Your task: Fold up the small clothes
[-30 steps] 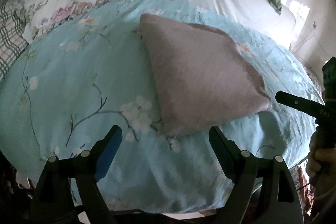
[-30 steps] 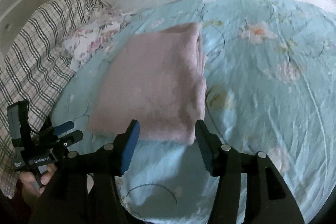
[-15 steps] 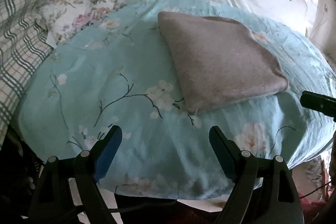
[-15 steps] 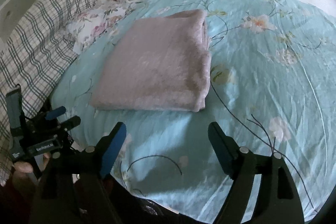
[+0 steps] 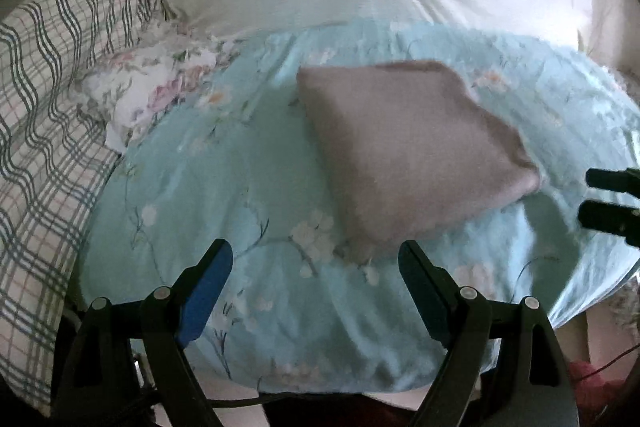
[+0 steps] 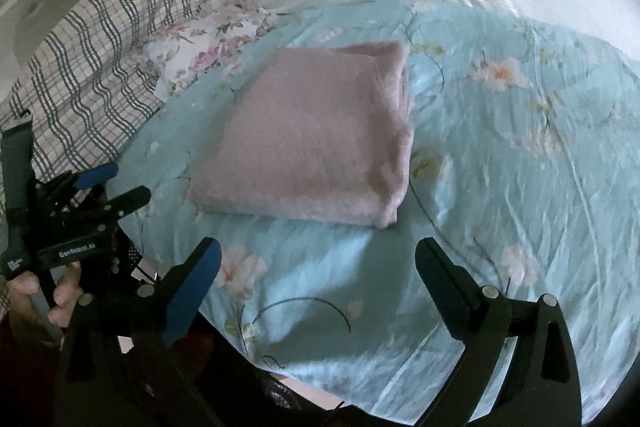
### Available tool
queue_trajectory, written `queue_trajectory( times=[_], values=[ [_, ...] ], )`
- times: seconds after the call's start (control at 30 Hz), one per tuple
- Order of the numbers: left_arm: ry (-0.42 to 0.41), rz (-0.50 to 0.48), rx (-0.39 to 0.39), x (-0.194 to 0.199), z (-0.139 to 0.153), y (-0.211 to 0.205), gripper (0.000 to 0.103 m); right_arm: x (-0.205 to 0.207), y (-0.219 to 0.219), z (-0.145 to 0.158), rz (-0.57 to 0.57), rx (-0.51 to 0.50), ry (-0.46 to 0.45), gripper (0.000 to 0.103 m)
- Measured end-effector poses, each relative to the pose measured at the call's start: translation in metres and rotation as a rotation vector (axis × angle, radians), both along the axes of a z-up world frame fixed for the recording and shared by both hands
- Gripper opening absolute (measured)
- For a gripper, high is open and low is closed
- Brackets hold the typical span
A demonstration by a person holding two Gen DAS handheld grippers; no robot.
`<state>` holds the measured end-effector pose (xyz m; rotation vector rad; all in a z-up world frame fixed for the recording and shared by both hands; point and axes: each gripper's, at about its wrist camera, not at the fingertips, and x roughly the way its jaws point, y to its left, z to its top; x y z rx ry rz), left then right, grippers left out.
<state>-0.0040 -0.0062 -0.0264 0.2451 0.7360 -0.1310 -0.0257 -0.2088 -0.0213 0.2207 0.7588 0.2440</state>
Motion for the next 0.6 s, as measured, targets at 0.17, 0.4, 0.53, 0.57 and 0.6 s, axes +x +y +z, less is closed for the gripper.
queue_trajectory(
  times=[0.17,0.4,0.53,0.57,0.6],
  values=[
    [-0.023,0.002,-0.015,0.011,0.013,-0.005,0.099,0.006,0.003,0.016,0.024,-0.029,-0.045,0.101],
    [0.006,0.031,0.056,0.024,0.003,-0.014,0.102,0.014,0.009,0.011,0.038,-0.034,-0.035,0.102],
    [0.025,0.038,0.056,0.027,-0.004,-0.013,0.102,0.017,0.011,0.002,0.046,-0.027,-0.011,0.102],
    [0.028,0.041,0.049,0.029,-0.005,-0.011,0.102,0.018,0.011,0.001,0.046,-0.022,-0.009,0.102],
    [0.032,0.044,0.046,0.031,-0.006,-0.011,0.102,0.018,0.011,0.0,0.045,-0.017,-0.006,0.102]
  ],
)
